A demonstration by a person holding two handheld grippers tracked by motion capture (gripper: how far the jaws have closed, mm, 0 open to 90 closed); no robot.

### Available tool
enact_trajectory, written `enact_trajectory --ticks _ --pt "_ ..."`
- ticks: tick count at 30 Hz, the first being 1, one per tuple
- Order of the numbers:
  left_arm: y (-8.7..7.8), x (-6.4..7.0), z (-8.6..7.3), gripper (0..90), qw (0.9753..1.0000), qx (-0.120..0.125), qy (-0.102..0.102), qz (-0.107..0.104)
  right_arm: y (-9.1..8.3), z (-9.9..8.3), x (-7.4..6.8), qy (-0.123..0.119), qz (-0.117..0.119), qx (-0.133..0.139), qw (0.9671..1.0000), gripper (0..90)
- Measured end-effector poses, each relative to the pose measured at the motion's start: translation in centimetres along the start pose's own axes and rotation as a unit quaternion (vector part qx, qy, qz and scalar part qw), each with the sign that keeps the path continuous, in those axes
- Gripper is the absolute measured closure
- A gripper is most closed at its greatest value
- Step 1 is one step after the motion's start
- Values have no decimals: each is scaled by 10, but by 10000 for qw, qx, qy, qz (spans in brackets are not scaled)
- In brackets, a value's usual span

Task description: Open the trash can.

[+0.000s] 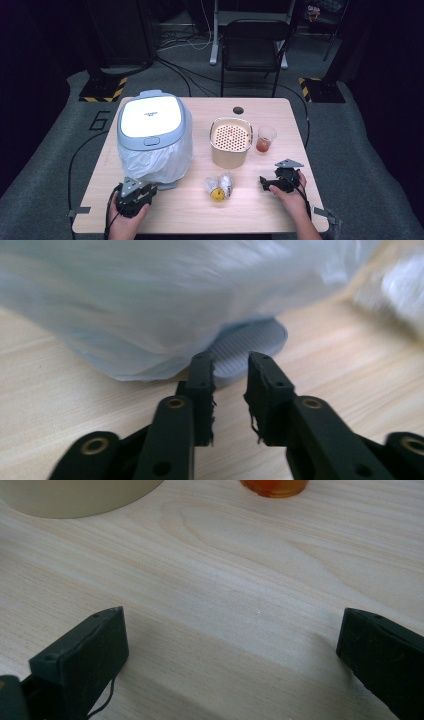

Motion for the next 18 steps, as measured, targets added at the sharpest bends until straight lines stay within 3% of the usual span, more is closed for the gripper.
enact_trajectory --ticks 1,2,4,5,6,9,10,11,16,18 --pt "4 11 -1 790 10000 -42 -50 -47 0 0 0 -2 4 1 10000 0" --pt "5 12 0 806 9996 -64 276 80 0 0 0 -4 6 0 10000 0" --pt "6 17 1 846 9996 -49 278 101 0 0 0 -31 12 3 10000 0" --pt "7 19 6 867 9960 -109 881 109 0 0 0 -22 13 7 10000 0" --pt "7 19 6 885 9960 -109 881 109 0 0 0 -22 13 7 10000 0" --pt "15 29 14 899 9908 -169 1340 93 0 0 -1 14 7 21 10000 0" --pt "15 29 14 900 9908 -169 1340 93 0 0 -1 14 7 21 10000 0" --pt "20 30 18 900 9876 -243 1544 138 0 0 -1 6 14 17 10000 0" --pt "29 31 20 900 9841 -371 1736 67 0 0 -1 20 23 18 10000 0" --pt "34 29 19 900 9843 -451 1704 81 0 0 -1 8 22 20 10000 0"
Point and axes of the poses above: each handheld gripper's, and its own axes: y roughly forward along the jaws, z roughly out of its top, x roughly to its right, the point moved 7 cm from there along y, roughly forward along the jaws, and after that the axes turned 1 degree about z, right-handed, at the moved point
